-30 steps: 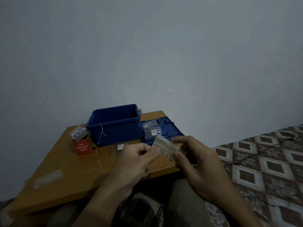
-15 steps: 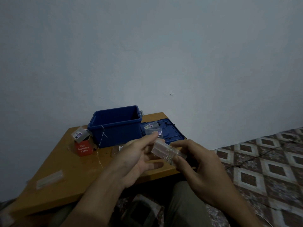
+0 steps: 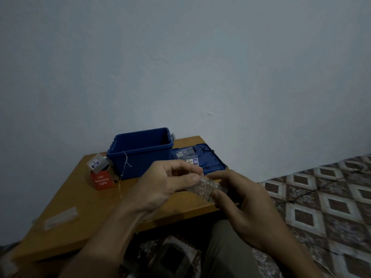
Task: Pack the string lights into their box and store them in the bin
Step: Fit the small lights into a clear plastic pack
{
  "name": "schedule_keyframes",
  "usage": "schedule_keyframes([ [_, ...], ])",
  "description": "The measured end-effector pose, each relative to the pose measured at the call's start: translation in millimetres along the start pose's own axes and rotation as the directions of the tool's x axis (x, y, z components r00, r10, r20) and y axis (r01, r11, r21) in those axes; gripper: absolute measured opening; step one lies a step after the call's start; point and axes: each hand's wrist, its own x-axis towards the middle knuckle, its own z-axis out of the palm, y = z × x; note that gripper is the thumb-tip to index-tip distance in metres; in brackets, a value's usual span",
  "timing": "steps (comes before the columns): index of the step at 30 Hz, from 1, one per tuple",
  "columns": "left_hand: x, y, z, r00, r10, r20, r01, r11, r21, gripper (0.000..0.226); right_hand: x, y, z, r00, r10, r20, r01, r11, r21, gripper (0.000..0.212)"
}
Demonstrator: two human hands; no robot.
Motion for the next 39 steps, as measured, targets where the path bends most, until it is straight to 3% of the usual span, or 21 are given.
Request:
schedule_keyframes([
  [6,-4.7,-11.0,-1.6,0.996,0.092,-0.008,-0.092,0.996,-0.012,0.036,0.6,1.2,2.9,0.994,0.097,0.050,-0.109,0.935,0.337,0.019],
  [11,-9.7,-15.6,-5.6,0.999,0.035,-0.031,-0.039,0.993,-0.109,0.045,4.4,0.0,8.0,0.964,0.199,0.174,-0.261,0.824,0.504,0.031],
  [15,-10.1,-17.2,-8.4,0.992,-0.044,-0.116,0.024,0.986,-0.166,0.041,10.2,-1.2,21.3,0.940,0.264,0.216,-0.338,0.806,0.486,0.024],
  [21,-3.1,-31.4,-21.3,0.969,-0.019,-0.246,0.022,1.000,0.009,0.028,42.1,-6.1,49.3,0.905,0.354,0.236,-0.423,0.810,0.406,0.037],
  [30,8.5,-66.3,-60.9,0.956,-0.173,-0.237,0.174,0.985,-0.015,0.037,71.6,14.6,93.5,0.842,0.347,0.413,-0.498,0.794,0.347,0.029],
  [35,15.1,-91.2,-80.1,0.942,-0.301,-0.150,0.301,0.953,-0.025,0.042,76.6,32.3,117.2,0.799,0.376,0.469,-0.549,0.774,0.315,0.038],
  [37,18.4,-99.8,-86.1,0.935,-0.336,-0.114,0.340,0.940,0.017,0.040,78.5,41.7,125.8,0.775,0.398,0.491,-0.575,0.766,0.287,0.032],
  [39,24.4,-108.3,-89.9,0.921,-0.348,-0.177,0.362,0.930,0.059,0.032,80.6,52.1,134.1,0.749,0.441,0.495,-0.614,0.742,0.269,0.019],
])
